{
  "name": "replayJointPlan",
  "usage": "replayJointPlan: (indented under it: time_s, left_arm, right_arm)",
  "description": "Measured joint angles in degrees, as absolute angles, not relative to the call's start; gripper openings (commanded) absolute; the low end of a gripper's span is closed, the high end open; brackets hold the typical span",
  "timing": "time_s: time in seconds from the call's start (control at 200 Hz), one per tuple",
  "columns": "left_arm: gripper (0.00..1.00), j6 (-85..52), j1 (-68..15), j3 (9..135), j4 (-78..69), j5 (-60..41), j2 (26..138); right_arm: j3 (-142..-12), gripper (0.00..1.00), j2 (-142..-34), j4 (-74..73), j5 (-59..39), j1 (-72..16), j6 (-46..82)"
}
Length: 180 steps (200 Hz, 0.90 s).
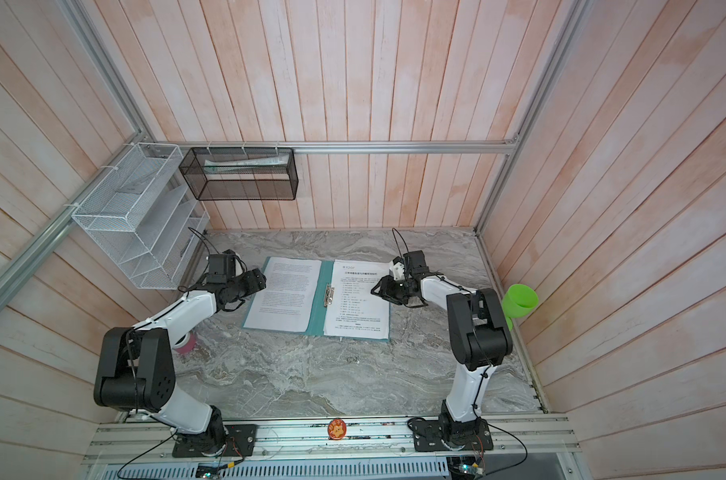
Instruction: Put the files into the folder
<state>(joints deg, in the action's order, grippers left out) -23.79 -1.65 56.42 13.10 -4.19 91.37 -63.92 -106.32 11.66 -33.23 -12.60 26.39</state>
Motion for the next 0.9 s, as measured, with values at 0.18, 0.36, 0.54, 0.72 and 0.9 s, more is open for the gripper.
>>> replayJointPlan:
  time_s: [0.18,0.36,0.54,0.72,0.9]
  left_arm:
    - [0.83,-24.3,0.3,56.4,15.4,-4.5,94.8]
    - [0.82,-24.7,3.1,54.8,15.8,-8.8,97.6]
    - [0.78,-24.5,3.6,55.0,14.2,-14.2,100.0]
    - [0.73,-24.3,3.6,55.1,11.9,-20.3,101.2]
    - [0.70,-24.2,2.9,54.6,11.4,-24.4,101.4]
  right_arm:
    - [-61.3,0.62,-106.1,10.5,-30.7,-12.1,25.1]
    - [-59.1,0.62,-104.9,10.0,-28.1,-10.6,24.3]
    - [-59.2,0.62,-105.3,9.8,-27.6,-8.5,23.7]
    - [-60.8,0.62,-107.3,8.7,-29.7,-7.1,23.5]
    - [-63.0,0.60,-109.2,8.3,-31.0,-5.9,23.4]
